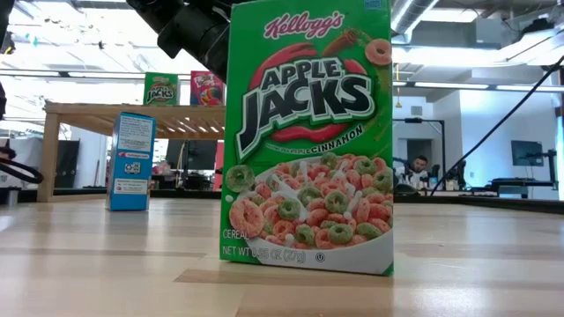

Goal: Stack cereal on shelf
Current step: Put the top red cereal box on the shelf aligned with the other red cereal box

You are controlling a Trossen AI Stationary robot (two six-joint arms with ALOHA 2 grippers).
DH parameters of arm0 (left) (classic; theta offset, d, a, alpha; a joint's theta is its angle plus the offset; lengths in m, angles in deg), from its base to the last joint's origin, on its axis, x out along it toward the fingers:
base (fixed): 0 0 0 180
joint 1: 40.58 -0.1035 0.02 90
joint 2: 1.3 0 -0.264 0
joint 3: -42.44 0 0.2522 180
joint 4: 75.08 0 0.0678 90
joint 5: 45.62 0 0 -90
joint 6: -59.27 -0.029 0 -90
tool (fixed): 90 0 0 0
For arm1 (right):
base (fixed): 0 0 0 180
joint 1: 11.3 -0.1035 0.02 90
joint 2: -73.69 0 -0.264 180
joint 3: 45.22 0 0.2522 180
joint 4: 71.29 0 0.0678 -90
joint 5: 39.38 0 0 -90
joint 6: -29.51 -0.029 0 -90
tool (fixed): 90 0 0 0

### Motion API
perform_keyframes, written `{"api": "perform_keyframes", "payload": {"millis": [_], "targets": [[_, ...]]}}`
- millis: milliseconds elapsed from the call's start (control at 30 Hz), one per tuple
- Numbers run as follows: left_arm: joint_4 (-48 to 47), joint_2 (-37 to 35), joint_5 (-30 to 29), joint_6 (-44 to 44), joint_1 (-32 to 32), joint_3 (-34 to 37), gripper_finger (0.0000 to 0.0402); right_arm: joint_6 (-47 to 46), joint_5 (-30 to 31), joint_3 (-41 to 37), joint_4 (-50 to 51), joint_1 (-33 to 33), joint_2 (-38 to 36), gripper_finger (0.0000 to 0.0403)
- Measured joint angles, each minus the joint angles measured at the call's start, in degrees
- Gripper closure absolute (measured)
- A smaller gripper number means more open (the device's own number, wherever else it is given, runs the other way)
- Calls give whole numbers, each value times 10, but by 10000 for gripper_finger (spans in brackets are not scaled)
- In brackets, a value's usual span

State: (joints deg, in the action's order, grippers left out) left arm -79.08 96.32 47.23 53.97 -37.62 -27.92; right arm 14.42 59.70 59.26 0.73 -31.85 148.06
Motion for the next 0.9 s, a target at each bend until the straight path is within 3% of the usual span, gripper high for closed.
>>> {"api": "perform_keyframes", "payload": {"millis": [433,900], "targets": [[-15,-21,44,10,0,0,220,0,0,0,1,0,0,111],[-203,-247,-12,-11,-14,0,220,0,0,0,1,0,0,111]]}}
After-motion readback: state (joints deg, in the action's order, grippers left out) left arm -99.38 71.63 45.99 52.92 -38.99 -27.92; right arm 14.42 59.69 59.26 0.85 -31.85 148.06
